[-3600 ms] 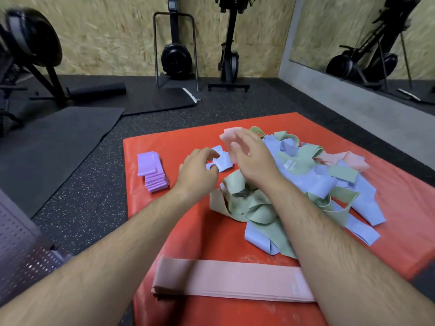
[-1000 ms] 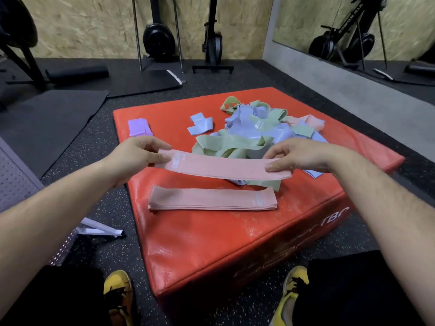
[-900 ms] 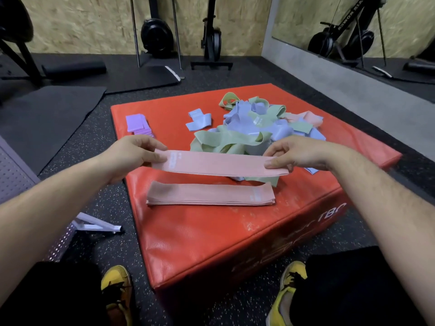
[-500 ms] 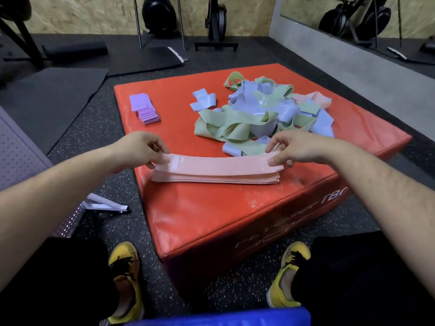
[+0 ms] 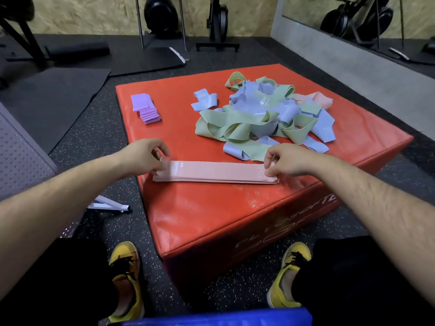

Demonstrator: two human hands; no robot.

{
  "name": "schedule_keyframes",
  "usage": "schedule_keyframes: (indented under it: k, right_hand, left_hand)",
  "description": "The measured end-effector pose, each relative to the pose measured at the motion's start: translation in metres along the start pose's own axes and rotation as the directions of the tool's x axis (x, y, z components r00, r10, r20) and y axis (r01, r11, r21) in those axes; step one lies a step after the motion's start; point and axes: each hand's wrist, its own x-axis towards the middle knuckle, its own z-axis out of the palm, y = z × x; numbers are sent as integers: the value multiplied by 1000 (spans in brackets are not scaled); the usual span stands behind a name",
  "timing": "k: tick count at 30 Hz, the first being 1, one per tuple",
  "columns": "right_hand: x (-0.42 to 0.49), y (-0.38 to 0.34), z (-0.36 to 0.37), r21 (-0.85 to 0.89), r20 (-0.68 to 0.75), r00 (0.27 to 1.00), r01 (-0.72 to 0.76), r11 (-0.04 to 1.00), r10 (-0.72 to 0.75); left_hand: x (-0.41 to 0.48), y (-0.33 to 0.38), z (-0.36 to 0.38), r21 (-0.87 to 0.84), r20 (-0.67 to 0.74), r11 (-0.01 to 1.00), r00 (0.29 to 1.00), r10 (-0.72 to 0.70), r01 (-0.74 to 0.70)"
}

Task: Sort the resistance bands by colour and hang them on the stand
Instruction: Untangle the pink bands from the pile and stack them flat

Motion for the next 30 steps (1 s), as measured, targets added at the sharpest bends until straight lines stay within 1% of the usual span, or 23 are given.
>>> schedule_keyframes:
  k: [2, 6, 8, 11, 13, 15, 19, 23, 27, 30]
  right_hand:
    - [0, -2, 0, -2, 8, 1000, -18, 1000, 18]
    - [-1, -4, -2, -40, 10, 1000, -24, 999, 24]
    - [-1, -5, -3, -62, 15, 1000, -19, 998, 20]
    - [-1, -6, -7, -77, 27, 1000, 7, 997, -5]
    - [-1, -9, -14, -73, -8, 999, 31, 997, -32]
    - [-2, -13, -24, -51, -67, 997, 43, 998, -46]
    - [-1, -18, -37, -11, -159, 984, 80, 997, -80]
    - [6, -23, -40, 20, -194, 976, 104, 994, -98]
    - [17, -22, -47, 67, -257, 962, 117, 991, -96]
    - [26, -13, -55, 99, -301, 952, 85, 991, -52]
  left_hand:
    - [0, -1, 0, 17, 13, 1000, 1000, 3, -3]
    - [1, 1, -3, 147, 58, 987, 996, 64, -72]
    - [1, 2, -4, 197, 60, 975, 993, 97, -107]
    - [6, 4, -2, 246, 53, 963, 993, 101, -111]
    - [12, 11, -1, 260, 24, 958, 992, 121, -124]
    - [21, 23, 4, 239, -14, 955, 983, 183, -174]
    - [37, 66, 27, 138, -66, 940, 944, 324, -313]
    - [53, 118, 47, 39, -73, 910, 907, 415, -413]
    - [76, 155, 64, 64, -72, 885, 883, 464, -460]
    - [100, 178, 75, 83, -47, 874, 874, 484, -480]
